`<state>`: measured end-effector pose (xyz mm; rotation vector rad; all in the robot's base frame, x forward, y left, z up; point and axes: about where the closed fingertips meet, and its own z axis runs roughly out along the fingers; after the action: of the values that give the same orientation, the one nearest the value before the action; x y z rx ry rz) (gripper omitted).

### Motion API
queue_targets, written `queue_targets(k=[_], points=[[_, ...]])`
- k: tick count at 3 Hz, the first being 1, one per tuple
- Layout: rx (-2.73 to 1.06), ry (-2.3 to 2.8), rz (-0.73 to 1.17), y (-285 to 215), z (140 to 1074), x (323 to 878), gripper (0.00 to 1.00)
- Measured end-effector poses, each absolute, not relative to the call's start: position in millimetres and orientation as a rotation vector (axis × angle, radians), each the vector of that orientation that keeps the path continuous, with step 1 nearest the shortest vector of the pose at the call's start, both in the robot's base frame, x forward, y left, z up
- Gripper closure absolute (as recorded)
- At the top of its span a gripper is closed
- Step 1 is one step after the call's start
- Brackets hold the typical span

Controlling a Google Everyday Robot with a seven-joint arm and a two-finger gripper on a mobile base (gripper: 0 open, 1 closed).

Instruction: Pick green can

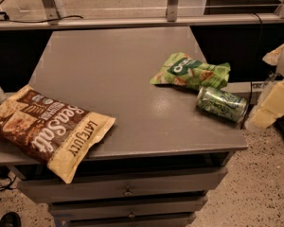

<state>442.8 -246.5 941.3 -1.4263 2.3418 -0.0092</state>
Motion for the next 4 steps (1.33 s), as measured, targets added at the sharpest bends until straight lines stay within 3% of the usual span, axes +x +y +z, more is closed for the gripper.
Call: queue_targets(k=[4], points=[[-1.073,2.451,0.232,-269,858,469,0.0]])
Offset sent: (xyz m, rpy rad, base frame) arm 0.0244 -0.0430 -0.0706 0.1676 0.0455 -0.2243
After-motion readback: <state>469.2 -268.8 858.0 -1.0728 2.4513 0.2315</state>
